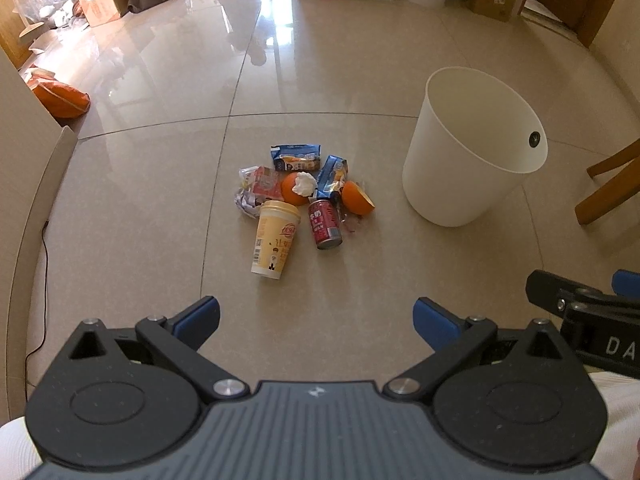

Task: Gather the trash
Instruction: 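Move both tools toward the trash pile and white bin, then clamp the white bin rim with the right tool while the left tool approaches the yellow cup, then grasp the yellow milk-tea cup with the left tool and drop it into the bin, then move the left tool back to the pile and grasp the red can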

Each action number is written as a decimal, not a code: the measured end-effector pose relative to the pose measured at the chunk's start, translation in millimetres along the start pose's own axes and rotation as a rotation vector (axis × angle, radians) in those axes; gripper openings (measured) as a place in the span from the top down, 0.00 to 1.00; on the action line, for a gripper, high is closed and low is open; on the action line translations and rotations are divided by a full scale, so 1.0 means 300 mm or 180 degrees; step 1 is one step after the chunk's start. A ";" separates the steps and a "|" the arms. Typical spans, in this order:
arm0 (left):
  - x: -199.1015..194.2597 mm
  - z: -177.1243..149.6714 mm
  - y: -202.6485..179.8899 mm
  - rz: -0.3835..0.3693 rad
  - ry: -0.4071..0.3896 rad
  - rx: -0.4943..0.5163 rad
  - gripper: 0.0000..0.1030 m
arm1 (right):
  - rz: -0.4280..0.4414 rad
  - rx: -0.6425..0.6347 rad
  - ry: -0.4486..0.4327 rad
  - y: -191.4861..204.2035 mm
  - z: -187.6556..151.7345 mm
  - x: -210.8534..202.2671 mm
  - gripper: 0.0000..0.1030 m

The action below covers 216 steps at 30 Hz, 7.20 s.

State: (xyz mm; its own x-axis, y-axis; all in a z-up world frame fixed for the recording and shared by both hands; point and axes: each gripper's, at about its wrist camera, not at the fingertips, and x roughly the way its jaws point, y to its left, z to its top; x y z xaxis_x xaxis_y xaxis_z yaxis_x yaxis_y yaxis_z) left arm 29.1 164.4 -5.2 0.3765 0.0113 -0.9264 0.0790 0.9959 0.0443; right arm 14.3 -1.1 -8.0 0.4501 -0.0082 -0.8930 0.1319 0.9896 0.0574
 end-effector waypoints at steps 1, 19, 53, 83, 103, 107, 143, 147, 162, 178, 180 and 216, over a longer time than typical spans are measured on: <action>0.001 0.000 0.000 0.0002 -0.0002 0.0005 0.01 | 0.0000 -0.0003 0.0002 0.000 0.001 0.003 0.00; 0.079 0.066 0.008 -0.0106 0.0098 0.0039 0.01 | 0.0019 -0.0032 0.0112 0.003 0.072 0.086 0.00; 0.587 0.324 -0.105 -0.0370 0.0371 0.0522 0.01 | 0.0011 -0.0208 0.0709 -0.092 0.328 0.597 0.00; 0.763 0.266 -0.046 -0.0168 0.0774 0.0626 0.01 | -0.0341 0.0325 0.0307 -0.699 0.714 0.844 0.51; 0.810 0.220 -0.049 -0.0219 0.0827 0.0762 0.01 | -0.0371 0.0264 0.0399 -0.688 0.702 0.943 0.87; 0.839 0.216 -0.040 -0.0241 0.0755 0.0794 0.01 | -0.0345 0.0293 0.0346 -0.695 0.708 0.956 0.87; 1.388 0.175 0.269 -0.0208 0.0613 0.0666 0.26 | -0.0318 0.0422 0.0540 -0.747 0.775 0.996 0.86; 1.422 0.169 0.271 -0.0191 0.0667 0.0698 0.31 | -0.0357 0.0383 0.0554 -0.736 0.786 0.998 0.86; 1.160 0.318 0.237 -0.0177 0.0718 0.1021 0.31 | -0.0328 0.0429 0.0500 -0.741 0.767 1.003 0.86; 0.609 0.921 -0.409 -0.1316 -0.0157 0.1554 0.31 | -0.0230 0.0544 0.0448 -0.780 0.756 1.000 0.87; 0.639 0.931 -0.507 -0.1384 -0.0142 0.1603 0.31 | -0.0223 0.0556 0.0439 -0.782 0.753 0.999 0.86; 1.036 0.611 0.015 -0.0616 0.0297 0.0249 0.07 | -0.0191 0.0556 0.0377 -0.784 0.742 0.990 0.87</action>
State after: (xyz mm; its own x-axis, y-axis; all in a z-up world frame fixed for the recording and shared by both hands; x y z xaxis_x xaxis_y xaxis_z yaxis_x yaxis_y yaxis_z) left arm 315.7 156.0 -224.4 0.2605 -0.1675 -0.9508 0.2142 0.9703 -0.1122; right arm 313.4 -268.3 -187.5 0.3312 -0.0391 -0.9427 0.3110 0.9478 0.0699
